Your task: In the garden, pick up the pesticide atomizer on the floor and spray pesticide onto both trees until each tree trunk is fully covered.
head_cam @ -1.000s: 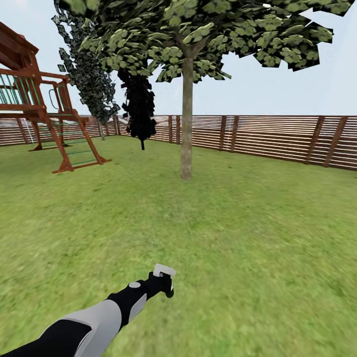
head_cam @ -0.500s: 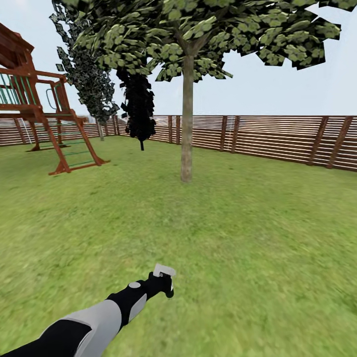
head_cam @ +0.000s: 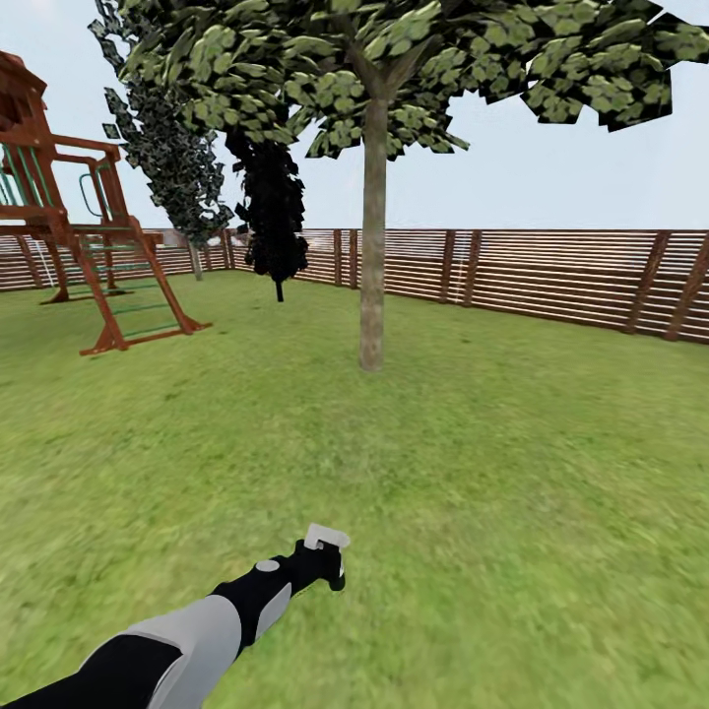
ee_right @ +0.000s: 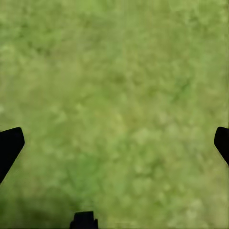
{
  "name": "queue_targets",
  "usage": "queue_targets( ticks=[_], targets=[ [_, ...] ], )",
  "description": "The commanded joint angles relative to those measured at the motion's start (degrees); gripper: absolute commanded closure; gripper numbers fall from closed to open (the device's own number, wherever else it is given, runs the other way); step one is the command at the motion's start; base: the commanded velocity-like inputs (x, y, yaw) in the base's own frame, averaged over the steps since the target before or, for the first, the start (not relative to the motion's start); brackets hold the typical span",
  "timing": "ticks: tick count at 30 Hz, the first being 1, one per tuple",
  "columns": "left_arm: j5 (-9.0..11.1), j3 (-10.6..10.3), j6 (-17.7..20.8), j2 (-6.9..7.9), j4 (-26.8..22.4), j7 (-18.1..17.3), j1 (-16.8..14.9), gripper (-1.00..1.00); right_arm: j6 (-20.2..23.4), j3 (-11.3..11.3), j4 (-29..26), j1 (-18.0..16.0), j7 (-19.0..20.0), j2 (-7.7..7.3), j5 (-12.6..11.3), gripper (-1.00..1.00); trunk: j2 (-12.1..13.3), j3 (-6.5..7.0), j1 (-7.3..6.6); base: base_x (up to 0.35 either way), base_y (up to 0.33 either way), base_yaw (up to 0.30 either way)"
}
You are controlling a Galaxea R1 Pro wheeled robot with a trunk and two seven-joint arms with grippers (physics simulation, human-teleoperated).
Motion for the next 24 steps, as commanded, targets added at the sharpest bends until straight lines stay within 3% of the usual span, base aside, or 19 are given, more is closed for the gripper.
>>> queue_targets(
  ticks=[1,24],
  targets=[
    [0.0,-0.3,-0.3,0.00,0.1,0.0,-0.1,1.00,-0.4,-0.3,0.3,-0.1,-0.2,-0.01,0.3,-1.00,0.0,-0.07,0.08,0.700,0.000,0.000],
    [0.0,-0.2,-0.3,0.00,0.1,0.0,-0.1,1.00,-0.4,-0.3,0.3,-0.1,-0.2,-0.01,0.3,-1.00,0.0,-0.07,0.08,0.700,0.000,-0.018]
  ],
)
